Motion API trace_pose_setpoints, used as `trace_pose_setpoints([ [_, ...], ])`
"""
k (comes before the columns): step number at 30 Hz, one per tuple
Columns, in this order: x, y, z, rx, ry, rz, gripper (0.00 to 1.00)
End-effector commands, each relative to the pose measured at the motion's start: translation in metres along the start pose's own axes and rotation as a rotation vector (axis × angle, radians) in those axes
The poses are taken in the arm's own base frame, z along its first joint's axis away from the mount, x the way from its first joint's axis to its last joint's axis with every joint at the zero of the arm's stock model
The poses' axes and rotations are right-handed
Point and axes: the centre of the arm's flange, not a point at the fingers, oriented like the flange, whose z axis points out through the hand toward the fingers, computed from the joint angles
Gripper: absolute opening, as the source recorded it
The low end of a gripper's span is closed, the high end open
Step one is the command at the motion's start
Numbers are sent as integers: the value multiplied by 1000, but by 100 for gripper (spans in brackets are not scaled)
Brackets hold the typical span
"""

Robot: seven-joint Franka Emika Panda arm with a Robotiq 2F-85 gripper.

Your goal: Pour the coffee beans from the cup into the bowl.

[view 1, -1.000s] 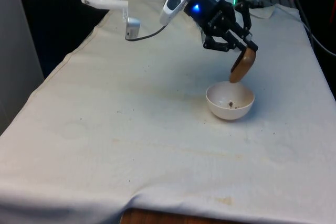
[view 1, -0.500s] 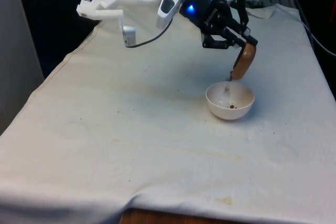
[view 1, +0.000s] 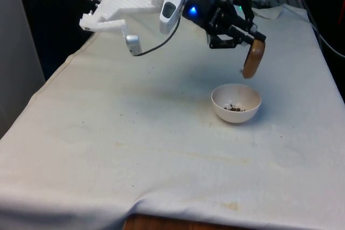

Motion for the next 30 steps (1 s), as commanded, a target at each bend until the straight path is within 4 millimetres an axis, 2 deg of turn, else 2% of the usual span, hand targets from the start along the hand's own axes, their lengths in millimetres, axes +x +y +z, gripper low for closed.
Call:
trace_pose_setpoints([
  [1, 1, 1, 0, 16, 1, 7, 4],
  [19, 0, 9, -5, 124, 1, 37, 4],
  [30, 2, 19, -15, 225, 9, 45, 4],
])
